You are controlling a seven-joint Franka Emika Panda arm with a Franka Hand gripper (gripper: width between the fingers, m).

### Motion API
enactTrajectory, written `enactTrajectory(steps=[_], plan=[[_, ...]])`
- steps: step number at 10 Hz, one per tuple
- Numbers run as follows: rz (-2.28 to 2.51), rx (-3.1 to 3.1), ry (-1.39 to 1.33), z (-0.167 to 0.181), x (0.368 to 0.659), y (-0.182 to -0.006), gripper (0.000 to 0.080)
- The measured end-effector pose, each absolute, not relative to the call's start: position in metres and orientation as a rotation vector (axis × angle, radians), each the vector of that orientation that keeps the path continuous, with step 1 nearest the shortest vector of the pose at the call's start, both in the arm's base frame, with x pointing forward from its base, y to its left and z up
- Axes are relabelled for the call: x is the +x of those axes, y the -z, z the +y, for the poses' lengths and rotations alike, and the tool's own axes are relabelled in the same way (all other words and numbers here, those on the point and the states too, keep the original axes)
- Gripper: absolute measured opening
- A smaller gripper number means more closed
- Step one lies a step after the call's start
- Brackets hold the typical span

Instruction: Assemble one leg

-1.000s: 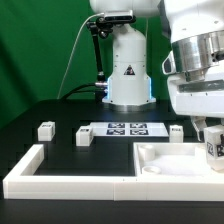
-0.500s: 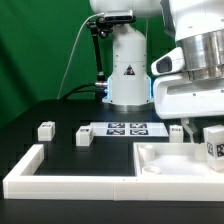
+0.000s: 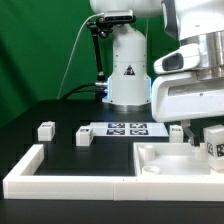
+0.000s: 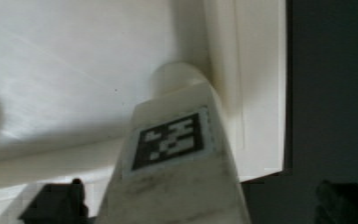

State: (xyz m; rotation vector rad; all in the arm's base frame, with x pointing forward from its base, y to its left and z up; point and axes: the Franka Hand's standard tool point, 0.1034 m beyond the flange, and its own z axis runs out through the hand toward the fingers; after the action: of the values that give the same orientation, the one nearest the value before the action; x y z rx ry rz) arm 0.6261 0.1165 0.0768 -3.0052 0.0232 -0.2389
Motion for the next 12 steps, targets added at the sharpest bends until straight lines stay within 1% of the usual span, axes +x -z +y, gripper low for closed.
enactTrajectory(steps=[1,2,3,4,5,7,8,12], plan=[[-0.059,-3.009,0.253,0.1162,0.6264,-0.0766,0.0649],[-0.099,-3.009,0.256,0.1155,0.6266,-0.0766,0.0548],[-0.091,-3.009,0.255,0.1159,0.6265,-0.0766,0.0411],[-0.092,-3.009,0.255,0.1157,0.6265,-0.0766,0.0411],[-0.092,-3.009,0.255,0.1157,0.6265,-0.0765,0.0288],[-0.056,-3.007,0.253,0.1156,0.6265,-0.0765,0.0288],[0.035,-2.997,0.252,0.1148,0.6265,-0.076,0.0289],[0.923,-2.797,0.209,0.1086,0.6248,-0.0744,0.029]])
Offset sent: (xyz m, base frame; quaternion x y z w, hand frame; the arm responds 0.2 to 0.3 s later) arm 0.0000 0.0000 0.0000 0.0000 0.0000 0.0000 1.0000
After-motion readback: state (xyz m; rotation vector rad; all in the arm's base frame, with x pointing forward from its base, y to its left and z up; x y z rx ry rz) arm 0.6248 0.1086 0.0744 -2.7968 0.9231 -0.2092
